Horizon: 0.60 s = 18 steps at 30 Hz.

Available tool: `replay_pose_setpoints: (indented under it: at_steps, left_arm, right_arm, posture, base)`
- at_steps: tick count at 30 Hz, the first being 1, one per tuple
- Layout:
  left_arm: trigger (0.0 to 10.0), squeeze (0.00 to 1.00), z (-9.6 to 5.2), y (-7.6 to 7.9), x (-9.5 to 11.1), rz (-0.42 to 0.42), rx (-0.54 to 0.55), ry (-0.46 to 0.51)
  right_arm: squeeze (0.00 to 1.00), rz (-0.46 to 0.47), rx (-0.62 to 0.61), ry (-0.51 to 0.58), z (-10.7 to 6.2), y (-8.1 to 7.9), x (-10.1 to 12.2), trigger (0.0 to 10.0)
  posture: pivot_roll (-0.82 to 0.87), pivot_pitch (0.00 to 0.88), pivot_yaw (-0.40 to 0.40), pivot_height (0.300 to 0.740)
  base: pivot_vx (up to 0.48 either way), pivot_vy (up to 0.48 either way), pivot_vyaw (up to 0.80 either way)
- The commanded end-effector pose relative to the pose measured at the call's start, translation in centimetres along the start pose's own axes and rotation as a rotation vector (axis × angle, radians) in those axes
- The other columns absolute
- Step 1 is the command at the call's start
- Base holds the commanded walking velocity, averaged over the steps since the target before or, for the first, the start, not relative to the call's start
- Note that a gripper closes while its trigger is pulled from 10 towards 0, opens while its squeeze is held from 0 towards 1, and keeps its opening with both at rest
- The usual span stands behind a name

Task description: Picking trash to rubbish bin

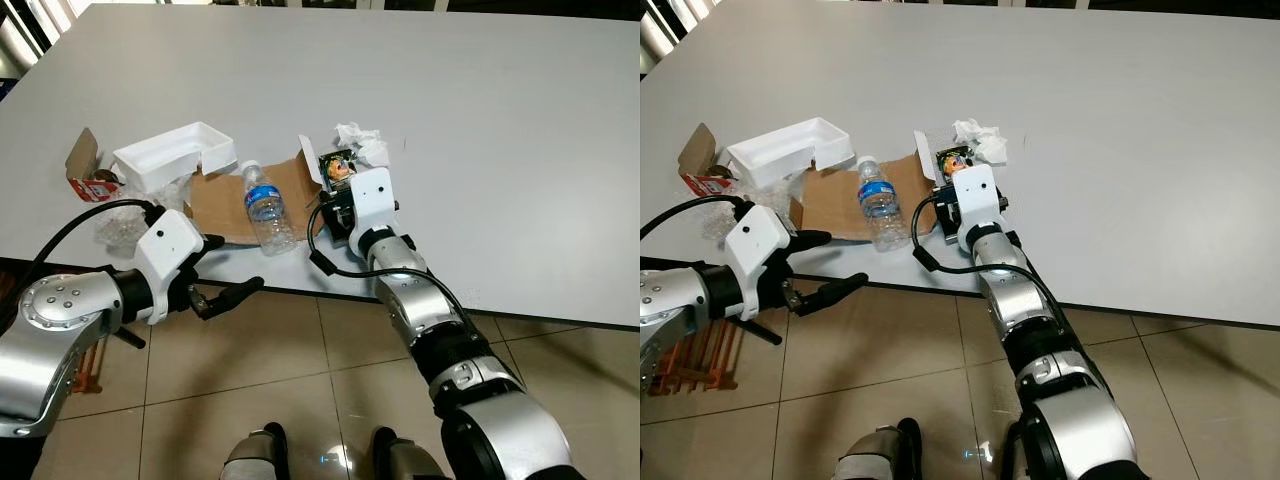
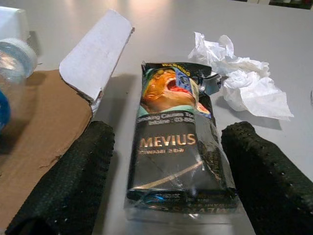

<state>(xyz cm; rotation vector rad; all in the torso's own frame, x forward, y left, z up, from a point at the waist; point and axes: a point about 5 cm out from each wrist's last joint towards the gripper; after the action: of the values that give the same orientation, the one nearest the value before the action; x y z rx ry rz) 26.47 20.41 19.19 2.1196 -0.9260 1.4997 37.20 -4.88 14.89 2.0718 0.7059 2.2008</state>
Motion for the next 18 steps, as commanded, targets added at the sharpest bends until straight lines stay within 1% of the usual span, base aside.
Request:
replay_pose_setpoints:
  at_steps: [1, 2, 3, 4, 5, 6, 7, 18]
  left_arm:
    - [10.0, 0.00, -0.5, 0.0, 0.2, -0.002, -0.001, 0.002]
    - [10.0, 0.00, -0.6, 0.1, 0.2, -0.001, -0.003, 0.001]
    - [10.0, 0.00, -0.6, 0.1, 0.2, 0.000, -0.004, 0.001]
    - [10.0, 0.00, -0.6, 0.1, 0.3, 0.000, -0.004, 0.001]
    - [10.0, 0.00, -0.6, 0.1, 0.3, 0.001, -0.005, 0.000]
    - [10.0, 0.00, -0.6, 0.1, 0.3, 0.001, -0.005, 0.000]
    - [10.0, 0.00, -0.6, 0.1, 0.2, 0.002, -0.005, -0.001]
    - [10.0, 0.00, -0.6, 0.0, 0.2, 0.006, -0.003, -0.003]
  right_arm:
    - [0.00, 0.011, 0.000, -0.016, 0.0, -0.2, -0.4, 10.0]
    - [0.00, 0.018, -0.006, -0.021, -0.1, -0.1, -0.7, 10.0]
    - [0.00, 0.022, -0.008, -0.026, -0.1, -0.1, -0.9, 9.5]
    - [0.00, 0.025, -0.010, -0.029, -0.1, 0.0, -1.0, 9.5]
    - [0.00, 0.028, -0.017, -0.026, -0.1, 0.1, -1.1, 0.2]
    - [0.00, 0.028, -0.017, -0.026, -0.1, 0.1, -1.1, 0.2]
    - [0.00, 0.029, -0.019, -0.026, -0.1, 0.1, -1.1, 0.0]
    - [0.00, 0.040, -0.030, -0.028, -0.2, 0.1, -1.7, 0.0]
  posture:
    - [0.29, 0.234, 0.063, 0.740]
    - [0.29, 0.234, 0.063, 0.740]
    - [0.30, 0.233, 0.065, 0.740]
    - [0.30, 0.233, 0.065, 0.740]
    - [0.30, 0.233, 0.065, 0.740]
    - [0.30, 0.233, 0.065, 0.740]
    - [0.30, 0.232, 0.066, 0.740]
    - [0.30, 0.226, 0.068, 0.740]
  base:
    - [0.000, 0.000, 0.00]
    - [0.000, 0.000, 0.00]
    - [0.000, 0.000, 0.00]
    - [0.000, 0.000, 0.00]
    - [0.000, 0.000, 0.00]
    - [0.000, 0.000, 0.00]
    - [0.000, 0.000, 0.00]
    - [0.000, 0.000, 0.00]
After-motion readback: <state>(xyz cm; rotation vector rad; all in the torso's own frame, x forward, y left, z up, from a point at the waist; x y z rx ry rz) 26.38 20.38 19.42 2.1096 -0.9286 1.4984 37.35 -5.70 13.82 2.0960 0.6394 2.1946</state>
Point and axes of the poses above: a point about 5 cm out from each wrist's last joint towards the gripper, its own z axis pointing out of the wrist towards the gripper, its own x axis along the axis of the wrist's last joint, y = z × x, and after that the axes turned 13 degrees about -z, right-handed
